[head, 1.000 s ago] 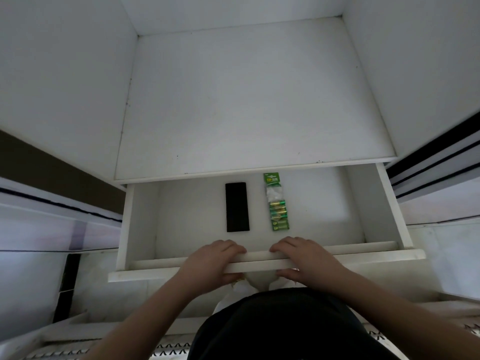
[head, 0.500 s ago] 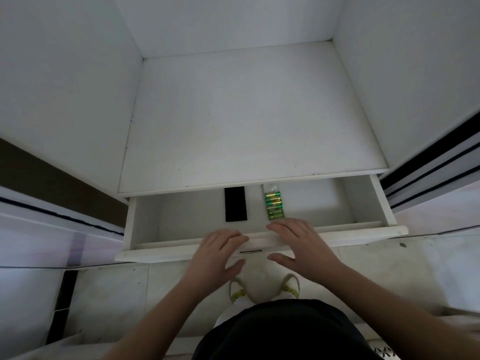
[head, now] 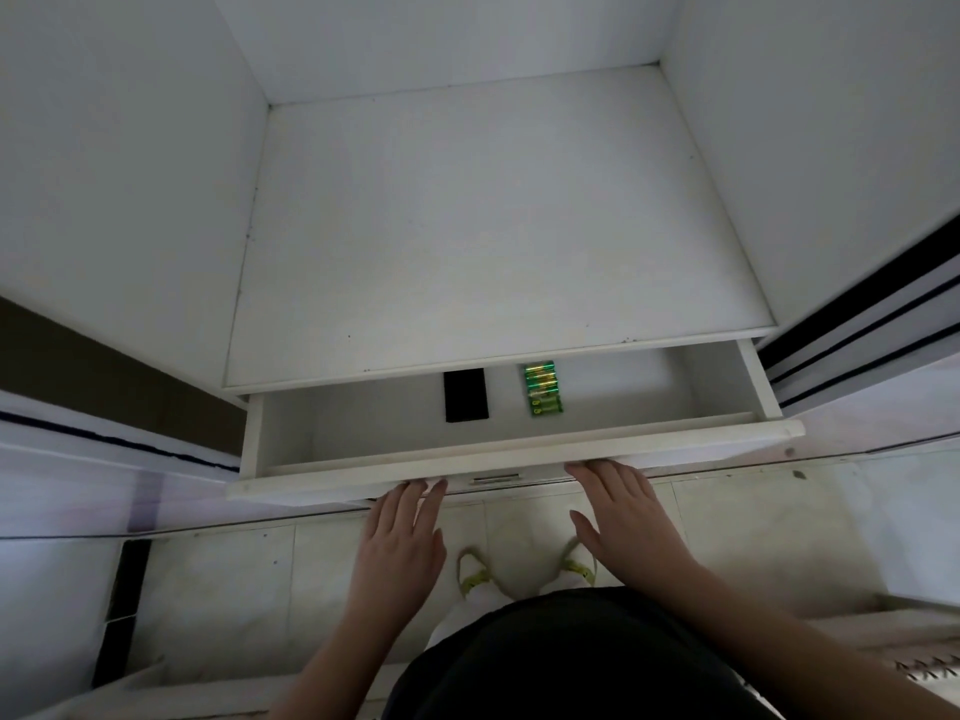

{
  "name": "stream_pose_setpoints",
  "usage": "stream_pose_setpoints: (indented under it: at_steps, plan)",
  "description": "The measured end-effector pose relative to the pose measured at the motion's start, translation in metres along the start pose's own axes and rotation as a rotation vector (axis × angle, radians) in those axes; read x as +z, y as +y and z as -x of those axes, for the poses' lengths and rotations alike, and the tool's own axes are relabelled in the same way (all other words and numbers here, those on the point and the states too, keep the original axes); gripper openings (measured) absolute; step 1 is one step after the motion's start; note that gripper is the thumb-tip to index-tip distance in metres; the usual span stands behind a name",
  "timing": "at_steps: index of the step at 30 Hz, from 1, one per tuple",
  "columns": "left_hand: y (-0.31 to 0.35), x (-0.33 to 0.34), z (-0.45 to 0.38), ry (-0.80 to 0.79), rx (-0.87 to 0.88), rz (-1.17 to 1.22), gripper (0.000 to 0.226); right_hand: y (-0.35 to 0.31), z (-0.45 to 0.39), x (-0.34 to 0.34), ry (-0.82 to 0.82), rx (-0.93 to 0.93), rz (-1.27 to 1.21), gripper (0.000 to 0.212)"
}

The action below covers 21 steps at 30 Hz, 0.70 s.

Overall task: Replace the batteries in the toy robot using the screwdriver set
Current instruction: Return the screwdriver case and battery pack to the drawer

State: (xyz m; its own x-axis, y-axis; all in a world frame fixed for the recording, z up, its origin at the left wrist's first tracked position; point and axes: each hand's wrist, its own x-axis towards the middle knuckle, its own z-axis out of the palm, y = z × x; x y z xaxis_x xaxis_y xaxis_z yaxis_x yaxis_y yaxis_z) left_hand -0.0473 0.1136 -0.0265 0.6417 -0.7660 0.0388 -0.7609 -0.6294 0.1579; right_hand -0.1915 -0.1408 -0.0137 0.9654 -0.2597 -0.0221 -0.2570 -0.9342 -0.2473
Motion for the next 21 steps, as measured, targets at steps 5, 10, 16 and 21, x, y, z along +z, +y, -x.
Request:
stream_pose_setpoints:
  at_steps: [5, 10, 16, 21]
  plan:
    - [-0.007, 0.002, -0.012, -0.025, -0.005, 0.001, 0.064, -0.001, -0.014, 0.003, -0.011, 0.026, 0.020, 0.055]
    - [-0.011, 0.000, -0.027, -0.100, -0.045, 0.016, 0.070, -0.004, -0.026, 0.005, -0.022, 0.063, 0.046, 0.070]
    - [-0.014, -0.001, -0.048, -0.122, -0.100, 0.119, 0.077, -0.003, -0.041, 0.003, -0.080, 0.104, 0.079, 0.075]
    - [-0.022, -0.001, -0.067, -0.119, -0.130, 0.156, 0.076, -0.001, -0.055, 0.003, -0.131, 0.111, 0.096, 0.071]
